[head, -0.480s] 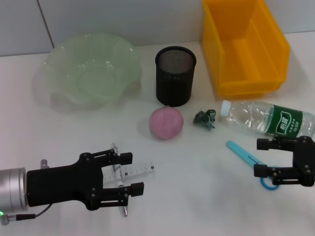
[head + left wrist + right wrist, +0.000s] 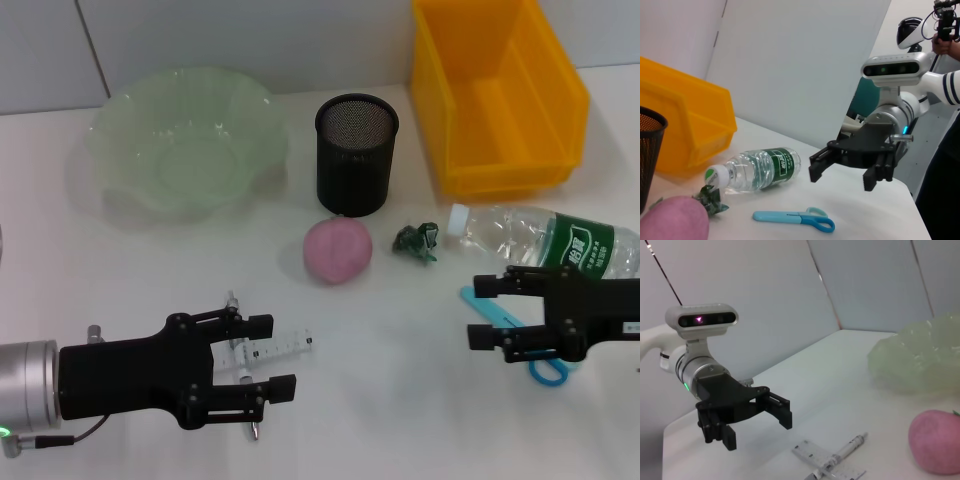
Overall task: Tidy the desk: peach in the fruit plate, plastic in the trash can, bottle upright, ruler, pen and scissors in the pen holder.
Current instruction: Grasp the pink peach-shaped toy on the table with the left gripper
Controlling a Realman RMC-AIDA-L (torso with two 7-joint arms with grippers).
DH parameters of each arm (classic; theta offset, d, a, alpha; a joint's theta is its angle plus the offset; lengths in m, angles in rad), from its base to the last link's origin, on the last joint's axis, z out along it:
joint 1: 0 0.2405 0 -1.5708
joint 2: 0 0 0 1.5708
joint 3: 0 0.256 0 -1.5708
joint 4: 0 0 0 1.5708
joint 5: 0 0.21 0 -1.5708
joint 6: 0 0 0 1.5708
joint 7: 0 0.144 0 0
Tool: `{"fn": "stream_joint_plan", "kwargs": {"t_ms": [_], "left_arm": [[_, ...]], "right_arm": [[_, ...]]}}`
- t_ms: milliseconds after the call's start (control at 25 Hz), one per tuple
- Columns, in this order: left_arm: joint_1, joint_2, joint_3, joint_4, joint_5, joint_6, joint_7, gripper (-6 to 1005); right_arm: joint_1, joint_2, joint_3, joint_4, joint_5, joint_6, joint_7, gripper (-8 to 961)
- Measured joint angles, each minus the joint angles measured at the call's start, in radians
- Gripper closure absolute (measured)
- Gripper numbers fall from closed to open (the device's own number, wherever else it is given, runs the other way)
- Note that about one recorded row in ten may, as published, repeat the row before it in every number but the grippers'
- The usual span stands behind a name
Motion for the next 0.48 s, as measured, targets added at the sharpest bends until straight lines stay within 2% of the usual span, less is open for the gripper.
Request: {"fn": "stream_joint_plan", "kwargs": {"t_ms": [480], "left_arm": [[-0.001,-0.001,0.000,-0.001,0.001,0.000,0.005,206]], "right_arm": [[0.021,0.014,0.000,0.012,-0.011,0.022,0.000,135]]}}
